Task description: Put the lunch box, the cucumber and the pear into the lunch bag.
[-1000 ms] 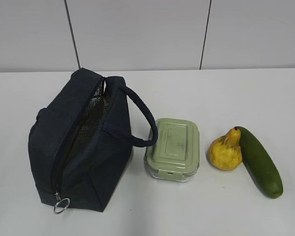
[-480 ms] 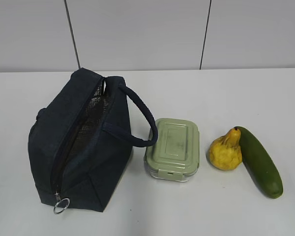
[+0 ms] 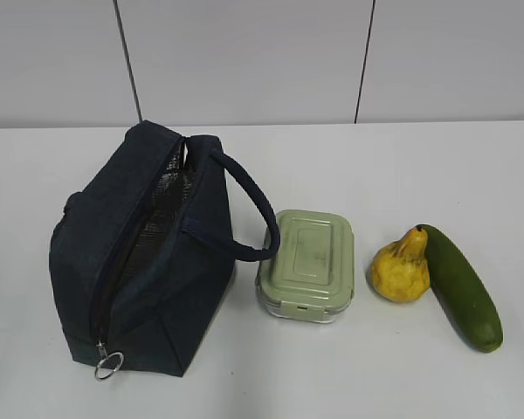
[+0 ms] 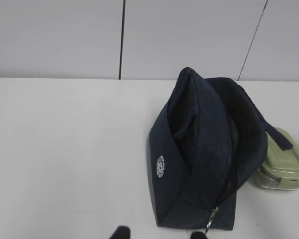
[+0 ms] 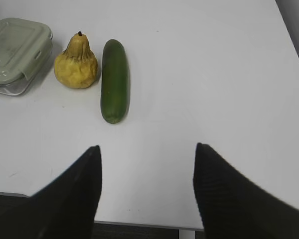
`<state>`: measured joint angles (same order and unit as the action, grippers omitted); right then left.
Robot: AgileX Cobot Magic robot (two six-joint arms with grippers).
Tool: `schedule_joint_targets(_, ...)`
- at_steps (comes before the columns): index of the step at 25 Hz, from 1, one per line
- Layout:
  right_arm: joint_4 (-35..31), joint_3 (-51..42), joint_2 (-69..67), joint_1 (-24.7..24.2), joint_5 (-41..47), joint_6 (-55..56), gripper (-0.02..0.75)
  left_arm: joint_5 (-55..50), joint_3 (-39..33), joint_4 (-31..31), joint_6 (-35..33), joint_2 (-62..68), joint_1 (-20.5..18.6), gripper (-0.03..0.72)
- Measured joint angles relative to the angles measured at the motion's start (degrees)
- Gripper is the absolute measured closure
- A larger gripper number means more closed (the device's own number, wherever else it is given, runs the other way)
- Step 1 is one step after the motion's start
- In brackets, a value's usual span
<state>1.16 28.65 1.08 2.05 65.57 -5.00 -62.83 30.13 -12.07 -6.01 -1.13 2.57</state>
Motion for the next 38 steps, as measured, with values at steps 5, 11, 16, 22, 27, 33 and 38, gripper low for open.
schedule_joint_targets(5, -0.22, 0.00, 0.00, 0.00, 0.00, 0.00, 0.281, 0.65, 0.00, -1.16, 0.00, 3.93, 2.36, 0.452)
schedule_joint_targets(11, -2.18, 0.00, 0.00, 0.00, 0.00, 0.00, 0.280, 2.21, 0.00, -2.76, -0.21, 15.61, 3.18, 0.452)
schedule_joint_targets(16, -2.55, 0.00, 0.00, 0.00, 0.00, 0.00, 0.281, 6.06, 1.51, -6.52, -2.58, 24.35, 3.94, 0.452)
schedule_joint_targets(22, -5.71, 0.00, -10.68, 0.00, -0.48, 0.49, 0.281, 9.80, 2.93, -7.25, -3.52, 34.36, 3.94, 0.450)
schedule_joint_targets(27, -8.32, 0.63, -28.97, 0.00, -3.86, 0.61, 0.281, 12.81, 3.50, -12.37, -8.44, 38.87, 3.94, 0.449)
schedule_joint_targets(33, -9.06, 4.21, -45.28, 0.00, -11.02, 0.21, 0.280, 14.87, 4.10, -17.01, -14.83, 44.94, 4.06, 0.449)
schedule_joint_targets(38, -9.32, 7.41, -54.89, 0.00, -16.15, -2.01, 0.280, 15.49, 8.19, -19.41, -19.54, 51.41, 7.12, 0.449)
